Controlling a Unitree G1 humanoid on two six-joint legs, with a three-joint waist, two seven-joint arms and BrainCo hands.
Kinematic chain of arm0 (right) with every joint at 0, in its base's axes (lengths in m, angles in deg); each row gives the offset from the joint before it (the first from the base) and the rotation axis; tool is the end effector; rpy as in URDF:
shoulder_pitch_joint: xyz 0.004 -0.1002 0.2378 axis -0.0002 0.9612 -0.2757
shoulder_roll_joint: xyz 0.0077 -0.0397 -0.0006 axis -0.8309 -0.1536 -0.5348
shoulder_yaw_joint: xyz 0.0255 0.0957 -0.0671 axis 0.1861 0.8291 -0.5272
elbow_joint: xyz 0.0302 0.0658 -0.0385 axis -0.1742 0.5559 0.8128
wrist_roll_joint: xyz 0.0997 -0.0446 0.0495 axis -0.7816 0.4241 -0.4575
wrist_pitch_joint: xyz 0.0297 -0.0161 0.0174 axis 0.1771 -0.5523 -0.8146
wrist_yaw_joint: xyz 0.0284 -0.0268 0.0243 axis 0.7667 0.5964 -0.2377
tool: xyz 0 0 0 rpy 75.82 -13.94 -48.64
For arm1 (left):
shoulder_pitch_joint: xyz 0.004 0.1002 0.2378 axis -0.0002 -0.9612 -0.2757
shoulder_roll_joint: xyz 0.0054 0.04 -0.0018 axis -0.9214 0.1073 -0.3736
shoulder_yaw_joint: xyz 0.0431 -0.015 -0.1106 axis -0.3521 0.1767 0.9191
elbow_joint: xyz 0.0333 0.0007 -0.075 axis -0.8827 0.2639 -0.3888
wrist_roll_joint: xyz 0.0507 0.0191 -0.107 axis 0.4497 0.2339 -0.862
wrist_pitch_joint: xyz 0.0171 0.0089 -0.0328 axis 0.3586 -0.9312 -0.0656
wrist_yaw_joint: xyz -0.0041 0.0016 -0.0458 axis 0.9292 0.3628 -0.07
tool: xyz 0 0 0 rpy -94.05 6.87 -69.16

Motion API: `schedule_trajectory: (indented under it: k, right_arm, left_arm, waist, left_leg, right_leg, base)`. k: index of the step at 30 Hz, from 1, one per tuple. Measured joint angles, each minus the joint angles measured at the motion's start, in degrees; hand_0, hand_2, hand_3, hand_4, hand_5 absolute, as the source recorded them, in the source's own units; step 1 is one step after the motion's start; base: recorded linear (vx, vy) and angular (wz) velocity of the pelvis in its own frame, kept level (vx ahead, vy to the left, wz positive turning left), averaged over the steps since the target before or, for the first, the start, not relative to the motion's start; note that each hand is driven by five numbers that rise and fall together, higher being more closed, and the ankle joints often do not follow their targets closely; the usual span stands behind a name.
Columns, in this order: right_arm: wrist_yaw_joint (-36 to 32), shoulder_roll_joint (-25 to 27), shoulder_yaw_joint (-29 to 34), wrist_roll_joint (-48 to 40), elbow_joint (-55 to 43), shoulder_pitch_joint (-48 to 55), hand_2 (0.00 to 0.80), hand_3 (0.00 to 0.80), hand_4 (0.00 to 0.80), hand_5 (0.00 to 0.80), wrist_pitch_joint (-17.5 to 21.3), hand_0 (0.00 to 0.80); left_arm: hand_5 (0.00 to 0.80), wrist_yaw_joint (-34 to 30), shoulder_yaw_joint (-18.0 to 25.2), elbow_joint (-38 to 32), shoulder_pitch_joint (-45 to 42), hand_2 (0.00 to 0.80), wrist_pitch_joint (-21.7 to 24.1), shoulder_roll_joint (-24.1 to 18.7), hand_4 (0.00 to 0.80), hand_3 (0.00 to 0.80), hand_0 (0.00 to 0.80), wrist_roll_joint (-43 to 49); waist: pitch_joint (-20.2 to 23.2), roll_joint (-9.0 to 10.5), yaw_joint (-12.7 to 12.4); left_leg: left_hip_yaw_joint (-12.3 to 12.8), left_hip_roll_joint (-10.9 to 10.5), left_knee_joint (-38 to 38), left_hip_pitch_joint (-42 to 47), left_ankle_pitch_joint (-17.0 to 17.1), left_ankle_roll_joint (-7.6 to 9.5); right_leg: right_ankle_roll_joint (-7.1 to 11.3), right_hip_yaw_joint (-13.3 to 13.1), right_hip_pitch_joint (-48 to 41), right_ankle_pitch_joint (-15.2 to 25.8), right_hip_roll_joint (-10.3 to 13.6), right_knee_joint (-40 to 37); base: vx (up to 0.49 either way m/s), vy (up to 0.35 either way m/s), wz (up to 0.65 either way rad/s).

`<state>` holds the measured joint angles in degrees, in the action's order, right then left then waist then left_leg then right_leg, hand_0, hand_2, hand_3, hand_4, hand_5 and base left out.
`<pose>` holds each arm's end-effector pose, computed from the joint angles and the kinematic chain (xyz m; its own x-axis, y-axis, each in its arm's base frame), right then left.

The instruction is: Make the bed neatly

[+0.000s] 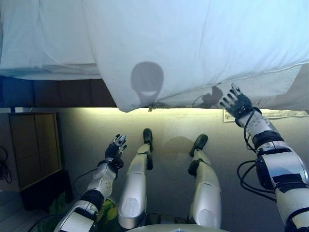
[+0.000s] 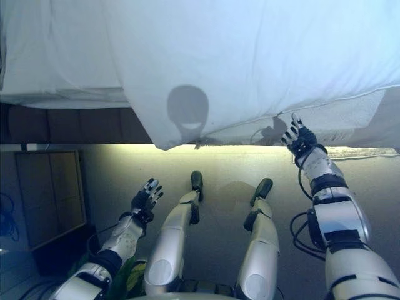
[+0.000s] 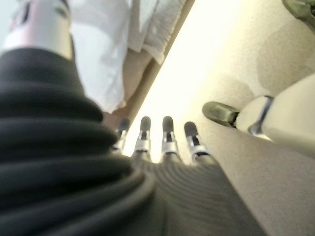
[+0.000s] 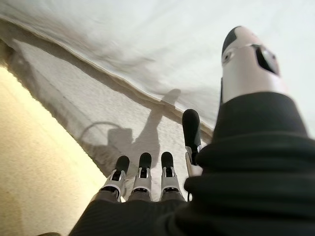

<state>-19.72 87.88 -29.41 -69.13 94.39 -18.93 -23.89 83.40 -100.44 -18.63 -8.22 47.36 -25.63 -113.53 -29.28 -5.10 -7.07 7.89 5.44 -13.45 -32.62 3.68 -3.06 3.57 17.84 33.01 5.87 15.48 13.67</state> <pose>0.3633 -0.2888 0.1109 0.9406 -0.1637 -0.2976 0.3168 0.7389 0.5947 0.2374 0.1935 -0.0639 0.9226 -0.0122 -0.3855 -0.1699 0.8845 -0.4345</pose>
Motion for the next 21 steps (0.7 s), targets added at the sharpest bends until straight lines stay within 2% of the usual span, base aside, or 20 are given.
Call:
schedule_trajectory:
  k: [7,17,21]
  right_arm:
    - [-0.7,2.0,0.0,0.2,0.1,-3.7,0.0,0.0,0.0,0.0,0.0,0.0]
    - [-0.9,7.2,-0.1,2.6,0.3,-10.0,0.0,0.0,0.0,0.0,-0.1,0.0]
    - [-0.9,8.6,-0.8,3.7,1.2,-12.6,0.0,0.0,0.0,0.0,-0.2,0.0]
  left_arm:
    - [0.0,-0.8,-0.3,-2.4,-3.2,0.0,0.7,-0.6,0.0,0.0,0.0,-2.3]
    - [0.0,-2.4,-0.3,-5.6,-4.0,0.0,1.5,-2.6,0.0,0.0,0.0,-5.0]
    - [0.0,-3.0,0.2,-7.2,-5.3,0.0,1.9,-2.7,0.0,0.0,0.0,-6.1]
  waist:
    - [0.0,-0.13,-0.5]
    - [-0.2,-0.82,-3.4]
    - [-0.2,-1.17,-3.5]
  left_leg:
    - [-0.7,-0.4,0.8,-1.9,1.2,-0.33]
    - [-1.7,-1.0,-1.0,-6.4,1.4,-0.18]
    - [-2.3,-1.6,-1.7,-8.1,1.6,-0.01]
  right_leg:
    - [-0.29,0.0,3.6,-1.8,0.8,3.6]
    - [-0.88,0.0,8.5,-2.9,2.1,7.9]
    - [-0.82,0.0,10.3,-3.7,3.0,9.8]
  base:
    - [0.021,-0.016,0.07]
    - [0.005,0.008,0.07]
    - [0.003,0.009,0.12]
